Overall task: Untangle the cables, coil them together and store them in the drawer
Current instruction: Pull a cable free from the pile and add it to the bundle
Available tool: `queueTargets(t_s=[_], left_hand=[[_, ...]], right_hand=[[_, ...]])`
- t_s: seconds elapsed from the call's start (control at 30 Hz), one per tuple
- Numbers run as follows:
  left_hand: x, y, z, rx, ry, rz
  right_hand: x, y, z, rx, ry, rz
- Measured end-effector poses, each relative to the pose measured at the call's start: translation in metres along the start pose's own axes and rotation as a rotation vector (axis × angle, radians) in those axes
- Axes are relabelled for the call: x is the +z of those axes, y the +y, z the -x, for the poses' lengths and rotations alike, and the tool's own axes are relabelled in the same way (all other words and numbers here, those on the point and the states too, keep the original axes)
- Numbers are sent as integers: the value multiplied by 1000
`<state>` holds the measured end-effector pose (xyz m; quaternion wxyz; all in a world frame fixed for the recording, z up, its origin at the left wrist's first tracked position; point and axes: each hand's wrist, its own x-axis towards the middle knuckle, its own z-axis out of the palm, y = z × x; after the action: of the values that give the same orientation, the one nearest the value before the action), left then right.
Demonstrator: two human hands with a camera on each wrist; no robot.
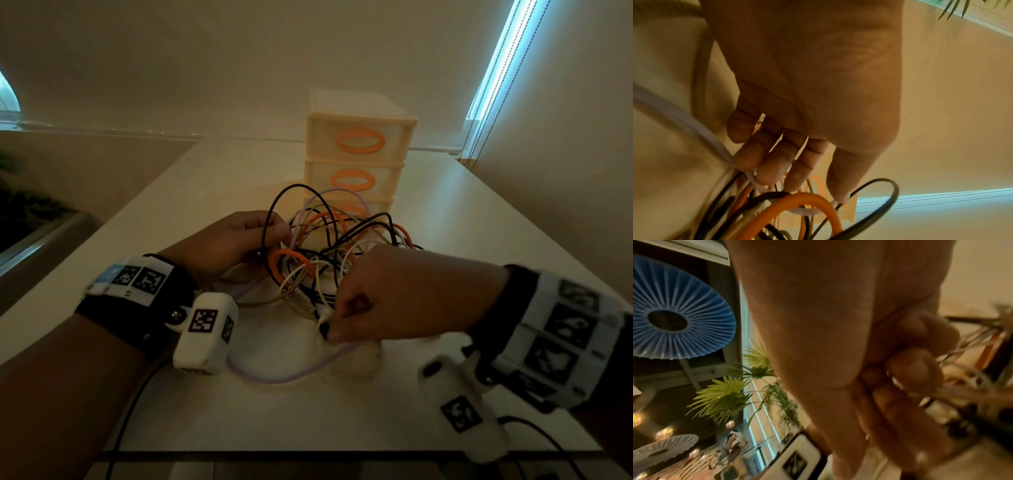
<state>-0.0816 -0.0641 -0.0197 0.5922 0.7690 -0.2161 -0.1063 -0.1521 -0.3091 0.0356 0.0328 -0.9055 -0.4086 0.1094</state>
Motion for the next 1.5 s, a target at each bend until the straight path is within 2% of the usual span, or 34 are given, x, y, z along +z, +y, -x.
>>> queueTargets(t_s=[0.07,0.17,0.27,0.37,0.47,0.53,0.67,0.8,0.87,0.93,1.03,1.13,1.2,1.27,1.3,1.4,1.5], left_hand=[[0,0,-1,-5,4,2],[0,0,-1,-24,10,16],[1,2,0,-47,18,48],[5,3,0,-76,9,171],[7,2,0,-104,-35,234],[7,2,0,-112,-47,171],[7,0,-1,-92,-52,91],[7,-1,-1,-102,-51,183],[7,1,-1,-113,-27,222],[3,1,-2,-91,64,153],[-8,2,-4,8,396,-103],[-11,25,0,165,756,-8],[-2,54,6,334,864,-9],[15,84,8,478,786,-40],[24,96,5,476,700,-37],[42,104,-12,256,429,-23],[44,86,-23,169,365,-81]], right_hand=[[12,-13,-12,93,22,103],[26,-23,-27,221,84,116],[26,-18,-30,218,68,99],[13,-10,-23,203,25,-23],[-10,-2,-9,276,87,-300],[-27,9,5,307,156,-542],[-45,28,21,224,256,-1092],[-35,31,9,202,564,-1523],[-24,31,-4,181,693,-1617],[-13,31,-17,175,759,-1629],[-9,29,-33,133,826,-1664],[-13,23,-45,65,961,-1569],[-15,20,-49,67,1072,-1362],[-18,19,-51,60,1144,-1261],[-20,20,-51,51,1153,-1257],[-20,18,-50,80,1060,-1182],[-11,15,-48,124,989,-1047]])
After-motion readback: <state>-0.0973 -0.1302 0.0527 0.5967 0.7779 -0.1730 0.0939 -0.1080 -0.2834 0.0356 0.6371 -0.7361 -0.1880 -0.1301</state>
